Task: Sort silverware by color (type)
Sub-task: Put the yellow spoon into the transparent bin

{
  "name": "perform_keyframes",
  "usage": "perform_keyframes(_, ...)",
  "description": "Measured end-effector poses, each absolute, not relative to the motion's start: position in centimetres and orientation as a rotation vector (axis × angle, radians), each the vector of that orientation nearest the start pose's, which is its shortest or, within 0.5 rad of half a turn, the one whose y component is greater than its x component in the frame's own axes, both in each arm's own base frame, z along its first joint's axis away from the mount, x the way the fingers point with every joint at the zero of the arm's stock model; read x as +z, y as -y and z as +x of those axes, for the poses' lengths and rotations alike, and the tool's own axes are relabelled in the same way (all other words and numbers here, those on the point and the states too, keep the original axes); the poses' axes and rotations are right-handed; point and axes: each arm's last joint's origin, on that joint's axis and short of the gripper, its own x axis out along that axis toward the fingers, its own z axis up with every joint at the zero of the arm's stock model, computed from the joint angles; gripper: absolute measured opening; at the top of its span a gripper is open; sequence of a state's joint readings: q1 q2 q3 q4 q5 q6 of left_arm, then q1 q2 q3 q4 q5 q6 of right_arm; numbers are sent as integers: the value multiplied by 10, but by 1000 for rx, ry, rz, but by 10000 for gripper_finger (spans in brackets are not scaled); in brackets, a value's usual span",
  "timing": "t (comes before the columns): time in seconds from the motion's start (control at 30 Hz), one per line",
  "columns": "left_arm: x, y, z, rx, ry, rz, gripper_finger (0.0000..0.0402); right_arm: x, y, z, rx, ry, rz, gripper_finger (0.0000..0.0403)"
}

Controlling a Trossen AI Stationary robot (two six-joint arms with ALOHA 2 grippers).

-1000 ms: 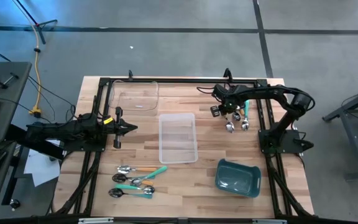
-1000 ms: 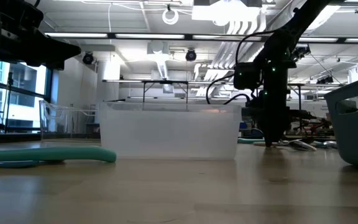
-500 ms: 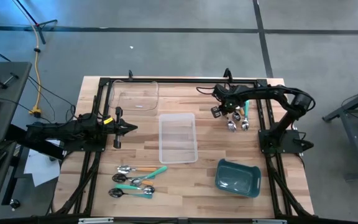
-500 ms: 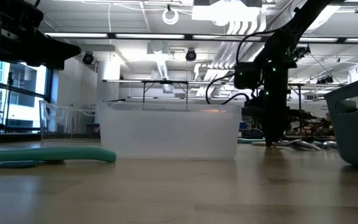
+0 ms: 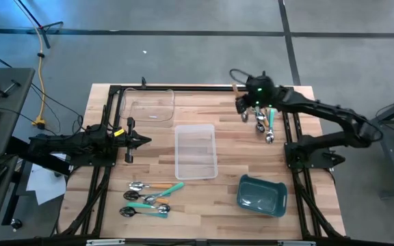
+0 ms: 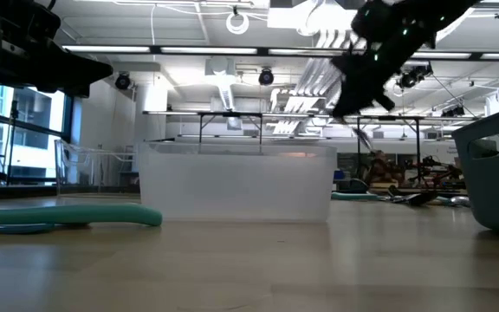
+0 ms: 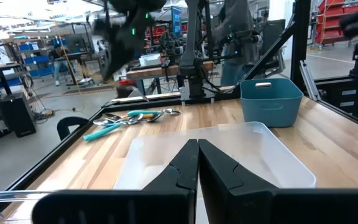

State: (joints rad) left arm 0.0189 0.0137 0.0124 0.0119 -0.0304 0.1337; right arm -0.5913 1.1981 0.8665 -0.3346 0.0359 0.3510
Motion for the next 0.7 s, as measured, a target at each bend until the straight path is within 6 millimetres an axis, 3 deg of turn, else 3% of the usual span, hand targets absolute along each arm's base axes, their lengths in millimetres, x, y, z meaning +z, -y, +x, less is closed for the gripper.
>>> perform_keyframes(0.23,168,-3,98,50,7,134,3,308,116,208,-449,-318,309,30)
perform_keyframes(0.5,168,-3,98,50,7,134,3,318,77,220,-172,-274,280,30)
perform_keyframes(0.7,168,-3,98,50,7,134,3,330,56,237,-55,-126,249,30)
